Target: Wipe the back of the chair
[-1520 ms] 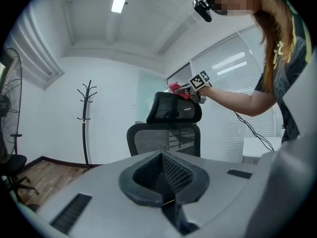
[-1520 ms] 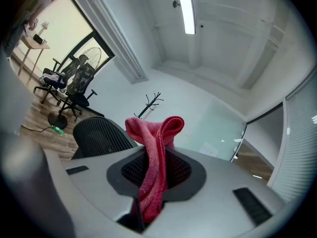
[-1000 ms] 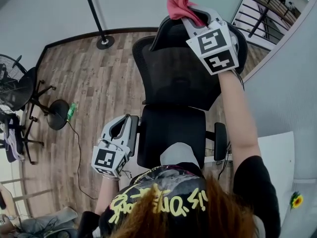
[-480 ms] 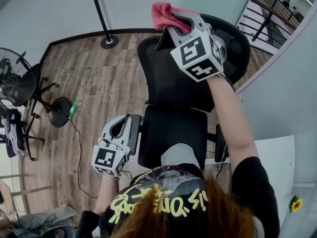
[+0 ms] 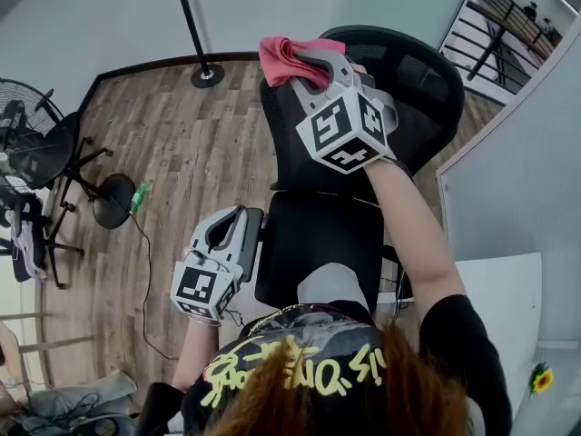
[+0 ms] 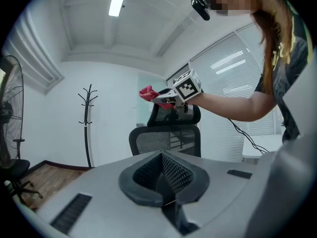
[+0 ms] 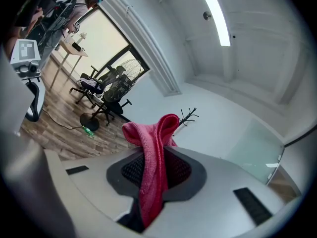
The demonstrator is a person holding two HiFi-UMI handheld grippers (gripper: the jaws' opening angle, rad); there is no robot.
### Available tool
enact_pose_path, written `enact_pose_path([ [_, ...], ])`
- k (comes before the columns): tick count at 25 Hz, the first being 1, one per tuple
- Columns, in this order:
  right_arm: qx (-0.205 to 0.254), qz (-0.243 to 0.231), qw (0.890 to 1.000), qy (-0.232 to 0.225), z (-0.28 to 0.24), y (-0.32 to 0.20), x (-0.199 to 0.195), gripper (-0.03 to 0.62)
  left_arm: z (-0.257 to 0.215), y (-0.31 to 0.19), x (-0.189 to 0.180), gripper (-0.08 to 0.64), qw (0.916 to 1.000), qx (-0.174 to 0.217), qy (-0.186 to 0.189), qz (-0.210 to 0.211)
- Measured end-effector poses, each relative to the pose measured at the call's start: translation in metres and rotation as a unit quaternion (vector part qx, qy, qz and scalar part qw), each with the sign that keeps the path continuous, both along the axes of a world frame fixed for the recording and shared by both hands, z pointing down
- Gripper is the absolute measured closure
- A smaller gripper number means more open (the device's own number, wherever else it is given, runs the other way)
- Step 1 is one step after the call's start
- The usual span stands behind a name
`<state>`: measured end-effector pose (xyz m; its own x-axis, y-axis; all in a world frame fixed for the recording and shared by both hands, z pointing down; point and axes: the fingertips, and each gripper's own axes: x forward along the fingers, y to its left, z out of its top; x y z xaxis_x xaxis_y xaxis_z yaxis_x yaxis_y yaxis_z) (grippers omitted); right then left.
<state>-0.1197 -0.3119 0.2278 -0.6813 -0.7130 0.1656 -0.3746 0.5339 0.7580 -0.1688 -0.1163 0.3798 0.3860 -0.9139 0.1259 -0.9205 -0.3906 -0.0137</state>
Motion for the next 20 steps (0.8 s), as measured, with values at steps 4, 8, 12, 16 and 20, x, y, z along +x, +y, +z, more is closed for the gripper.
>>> enact_pose_path([
  [4, -0.011, -0.01, 1.0, 0.006, 0.017, 0.012, -0.009, 0.531, -0.002, 0.004, -0.002, 0.566, 1.0, 0.002, 0.001, -0.001],
  [8, -0.027, -0.016, 0.999, 0.019, 0.044, 0.017, -0.015, 0.531, 0.002, 0.005, -0.002, 0.566, 1.0, 0.002, 0.002, -0.003],
  [12, -0.041, -0.018, 0.999, 0.024, 0.065, 0.018, -0.021, 0.531, 0.002, 0.006, -0.004, 0.566, 1.0, 0.002, 0.001, -0.005],
  [16, -0.077, -0.019, 0.996, 0.029, 0.086, 0.022, -0.022, 0.531, 0.0, 0.008, -0.006, 0.566, 1.0, 0.001, 0.003, -0.006],
  [20, -0.1, -0.002, 0.995, 0.028, 0.105, 0.016, -0.013, 0.531, -0.001, 0.007, -0.006, 0.566, 0.9999, -0.004, 0.01, -0.004],
])
